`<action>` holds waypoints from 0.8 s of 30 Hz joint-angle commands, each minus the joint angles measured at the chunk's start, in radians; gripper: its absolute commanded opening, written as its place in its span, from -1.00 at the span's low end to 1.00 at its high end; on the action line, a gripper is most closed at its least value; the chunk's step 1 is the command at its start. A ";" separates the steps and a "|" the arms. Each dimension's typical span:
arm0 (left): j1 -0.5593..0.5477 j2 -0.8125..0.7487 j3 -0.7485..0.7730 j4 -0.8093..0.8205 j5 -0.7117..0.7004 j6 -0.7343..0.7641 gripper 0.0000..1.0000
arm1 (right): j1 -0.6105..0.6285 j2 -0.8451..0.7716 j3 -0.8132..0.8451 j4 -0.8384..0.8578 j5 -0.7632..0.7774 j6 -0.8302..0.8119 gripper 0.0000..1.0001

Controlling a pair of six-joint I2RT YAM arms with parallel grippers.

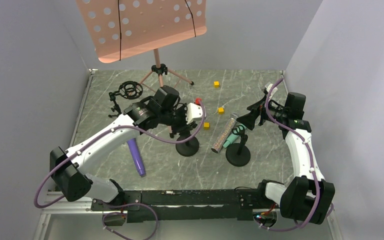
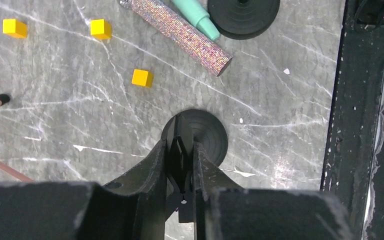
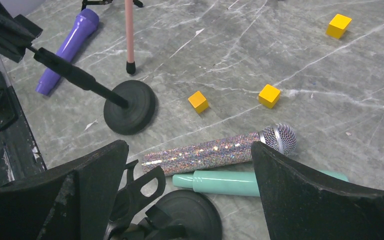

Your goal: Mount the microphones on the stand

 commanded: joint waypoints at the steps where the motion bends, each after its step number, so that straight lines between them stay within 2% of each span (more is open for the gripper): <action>1: 0.050 0.036 0.089 -0.001 0.236 0.112 -0.92 | -0.001 -0.004 0.023 0.000 -0.010 -0.033 0.99; 5: 0.076 0.104 0.144 -0.041 0.245 0.082 -0.82 | -0.001 -0.005 0.023 -0.001 -0.010 -0.034 0.99; 7: 0.082 0.117 0.152 -0.036 0.235 0.061 -0.68 | -0.001 -0.006 0.023 -0.002 -0.011 -0.034 1.00; 8: 0.084 0.119 0.152 -0.022 0.222 0.042 -0.51 | -0.001 -0.006 0.023 -0.002 -0.012 -0.034 0.99; 10: 0.089 0.118 0.152 0.007 0.194 0.000 -0.03 | -0.001 -0.005 0.023 -0.002 -0.012 -0.035 1.00; 12: 0.092 0.108 0.148 0.040 0.145 -0.050 0.36 | -0.001 -0.003 0.023 -0.003 -0.011 -0.035 0.99; 17: 0.097 0.048 0.144 0.091 0.094 -0.114 0.89 | 0.000 -0.001 0.023 -0.002 -0.010 -0.035 0.99; 19: 0.097 -0.007 0.127 0.121 0.086 -0.138 0.98 | -0.001 0.000 0.023 -0.002 -0.009 -0.034 0.99; 24: 0.098 -0.198 -0.021 0.246 0.013 -0.262 0.99 | -0.001 0.002 0.023 -0.003 -0.005 -0.036 0.99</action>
